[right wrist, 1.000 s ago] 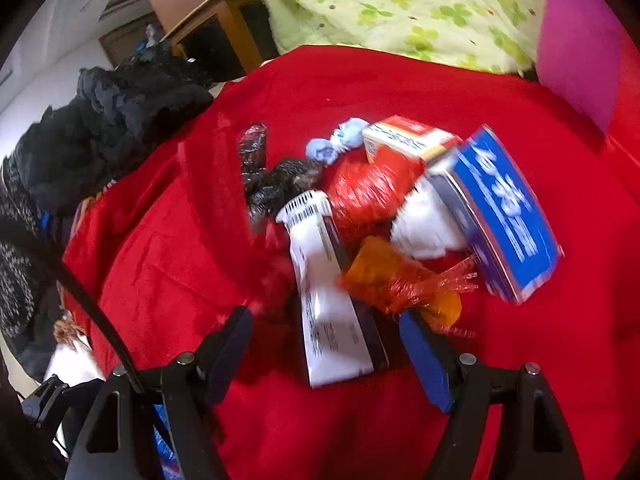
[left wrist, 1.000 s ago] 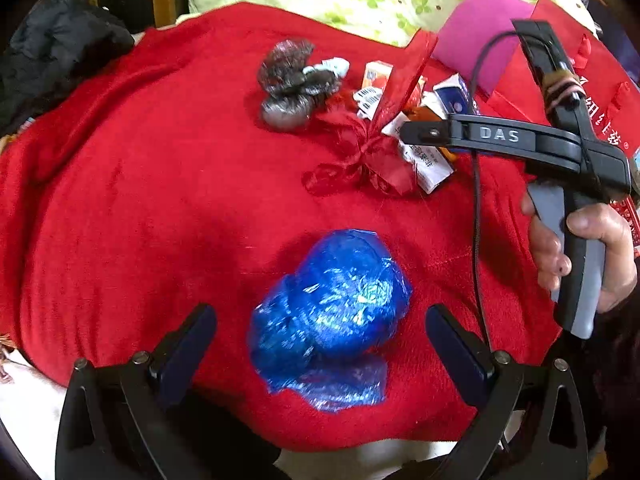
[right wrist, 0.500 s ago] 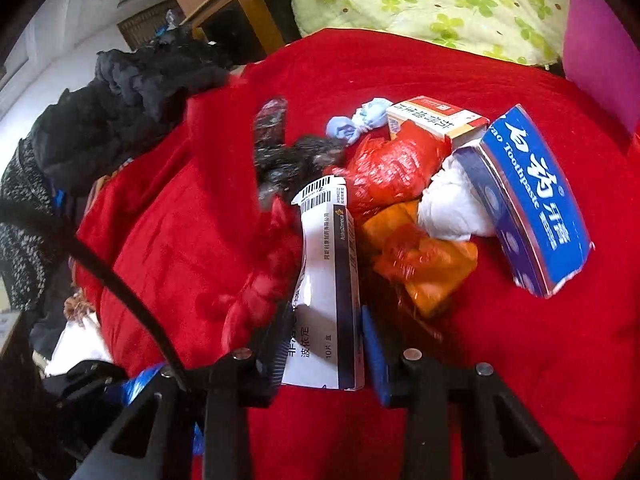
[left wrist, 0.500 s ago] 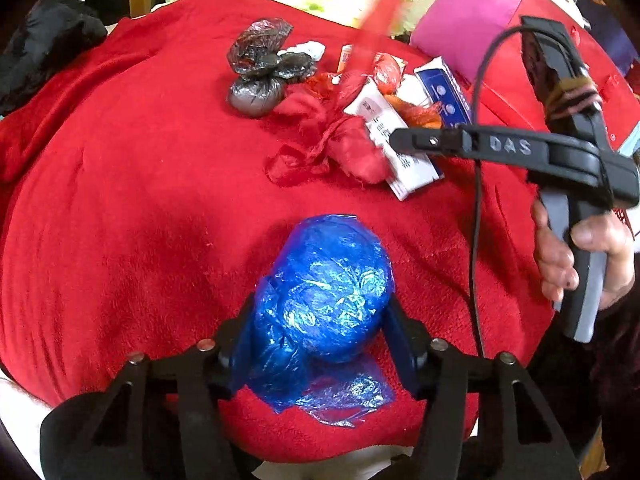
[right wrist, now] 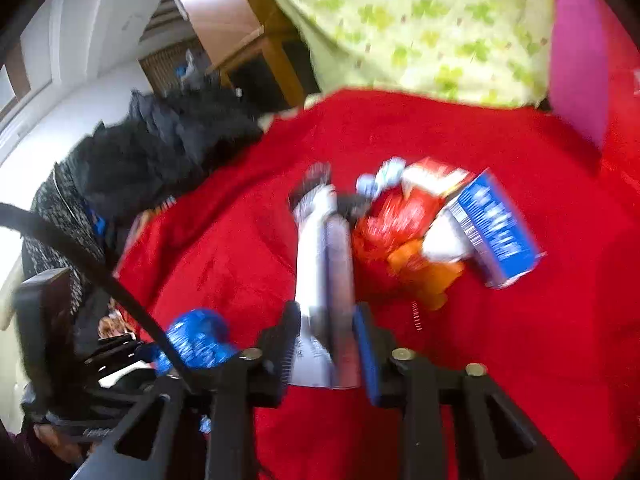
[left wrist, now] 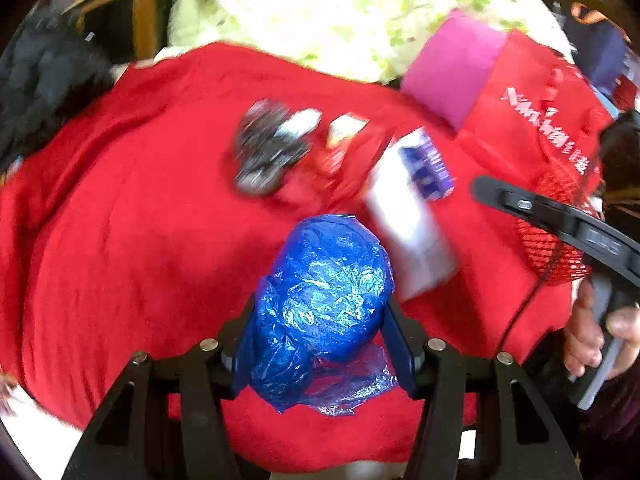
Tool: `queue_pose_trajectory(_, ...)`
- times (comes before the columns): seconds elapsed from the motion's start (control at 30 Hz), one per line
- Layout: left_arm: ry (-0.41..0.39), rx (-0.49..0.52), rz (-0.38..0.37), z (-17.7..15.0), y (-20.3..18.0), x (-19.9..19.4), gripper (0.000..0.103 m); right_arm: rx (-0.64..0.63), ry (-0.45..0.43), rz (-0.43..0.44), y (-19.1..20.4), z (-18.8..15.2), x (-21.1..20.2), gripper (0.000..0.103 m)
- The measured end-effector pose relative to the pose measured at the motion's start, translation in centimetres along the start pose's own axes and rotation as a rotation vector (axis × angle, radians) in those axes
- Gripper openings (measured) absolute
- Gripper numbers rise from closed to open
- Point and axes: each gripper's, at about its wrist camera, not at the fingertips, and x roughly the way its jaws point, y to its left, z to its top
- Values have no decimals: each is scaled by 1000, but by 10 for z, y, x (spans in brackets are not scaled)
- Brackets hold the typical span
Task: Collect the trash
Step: 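Lift the blue bag with left tool while right tool carries white box to basket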
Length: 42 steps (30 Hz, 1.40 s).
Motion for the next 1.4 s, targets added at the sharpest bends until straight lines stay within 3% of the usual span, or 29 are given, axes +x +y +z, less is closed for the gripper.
queue_pose_trajectory(0.1,-50,85,-20,23,-32,-6,59,3,-84,-33,-15,-6,-60,29)
queue_pose_trajectory(0.2,-86,108,-1,37,-39,-12,59,-24,-90,-106,-25,-8,-92,30)
queue_pose_trajectory(0.27,-95,94,-5,40,-37,-14,59,-10,-72,-95,-33,-14,-100,32)
queue_pose_trajectory(0.3,-102,82,9,37,-31,-20,59,11,-51,-66,-36,-18,-97,48)
queue_pose_trajectory(0.33,-106,72,21,36,-27,-21,59,36,-31,-30,-40,-25,-88,79)
queue_pose_trajectory(0.37,-107,57,35,33,-22,-22,59,49,-29,-13,-39,-28,-82,87)
queue_pose_trajectory(0.4,-106,37,50,32,-14,-23,59,55,-23,4,-37,-31,-70,87)
queue_pose_trajectory(0.5,-97,-4,88,20,5,-26,59,85,49,34,-32,-32,-24,84)
queue_pose_trajectory(0.6,-97,-31,117,11,24,-28,59,113,136,42,-16,-27,27,69)
queue_pose_trajectory(0.73,-85,-60,107,-3,34,-32,59,145,246,24,-3,-26,78,65)
queue_pose_trajectory(0.77,-82,-63,103,-8,37,-34,59,146,274,3,-2,-29,86,60)
queue_pose_trajectory(0.8,-75,-67,95,-9,37,-32,59,146,301,-17,-2,-34,94,42)
queue_pose_trajectory(0.83,-71,-69,86,-11,38,-32,59,157,327,-18,-4,-40,100,38)
queue_pose_trajectory(0.97,-63,-57,55,-12,28,-34,59,185,249,30,-14,-49,75,22)
queue_pose_trajectory(1.07,-67,-19,24,-3,7,-32,59,190,165,53,-25,-52,34,17)
queue_pose_trajectory(1.1,-72,2,21,1,-2,-32,59,196,145,61,-29,-52,22,9)
queue_pose_trajectory(1.23,-77,52,-23,17,-32,-29,59,257,40,72,-55,-49,-42,9)
queue_pose_trajectory(1.3,-92,61,1,24,-42,-31,59,232,19,-44,-65,-50,-68,9)
queue_pose_trajectory(1.4,-106,45,-8,28,-41,-35,59,224,40,-64,-71,-51,-74,16)
